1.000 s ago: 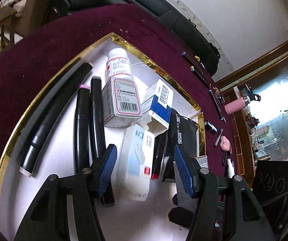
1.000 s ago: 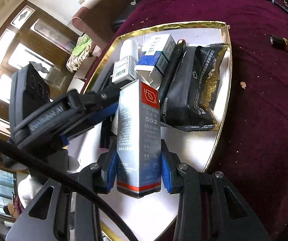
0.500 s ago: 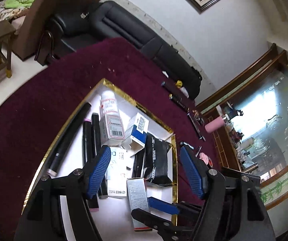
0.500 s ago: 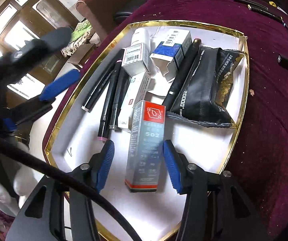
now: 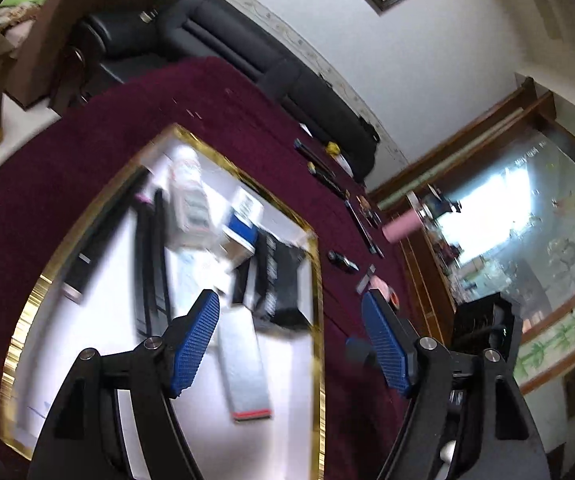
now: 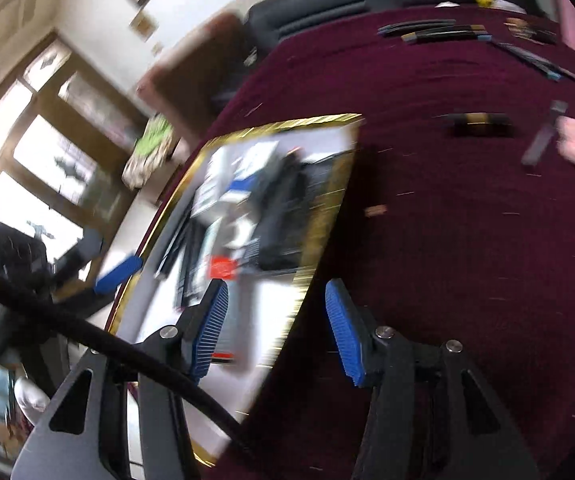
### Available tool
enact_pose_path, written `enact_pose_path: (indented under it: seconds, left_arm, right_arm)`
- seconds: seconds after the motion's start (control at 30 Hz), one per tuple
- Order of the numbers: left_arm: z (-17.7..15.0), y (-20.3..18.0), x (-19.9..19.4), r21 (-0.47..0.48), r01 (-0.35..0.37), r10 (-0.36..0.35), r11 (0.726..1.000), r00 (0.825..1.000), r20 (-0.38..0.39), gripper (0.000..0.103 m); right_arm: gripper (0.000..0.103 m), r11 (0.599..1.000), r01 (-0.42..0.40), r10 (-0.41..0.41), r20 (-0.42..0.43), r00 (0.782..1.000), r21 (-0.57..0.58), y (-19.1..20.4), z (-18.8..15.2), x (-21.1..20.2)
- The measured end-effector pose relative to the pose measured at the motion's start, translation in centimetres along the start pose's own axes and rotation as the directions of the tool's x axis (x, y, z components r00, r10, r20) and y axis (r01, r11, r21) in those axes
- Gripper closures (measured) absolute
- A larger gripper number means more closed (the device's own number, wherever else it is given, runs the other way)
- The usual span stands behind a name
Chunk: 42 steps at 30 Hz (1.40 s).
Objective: Organize objects
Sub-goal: 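Carry both boxes into the white box and open both tools, then grasp the gold-banded black lipstick tube with the left tool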
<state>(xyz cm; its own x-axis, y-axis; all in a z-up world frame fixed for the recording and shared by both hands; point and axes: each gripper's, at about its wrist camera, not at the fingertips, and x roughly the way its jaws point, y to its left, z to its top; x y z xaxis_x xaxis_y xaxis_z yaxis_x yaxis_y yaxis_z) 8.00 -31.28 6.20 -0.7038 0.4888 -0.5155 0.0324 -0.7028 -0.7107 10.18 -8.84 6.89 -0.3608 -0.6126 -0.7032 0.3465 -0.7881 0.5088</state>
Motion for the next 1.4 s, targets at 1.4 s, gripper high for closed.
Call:
enact_pose_path:
  seconds: [1.4]
  left_arm:
    - [-1.7,-19.8,34.6,0.847,-0.046,0.499,0.529,0.824,-0.267,0.074]
  right_arm:
    - [0.043,0.937,-0.024,-0.106,0.349,0.931,0.349,-25.4,4.6,-13.4]
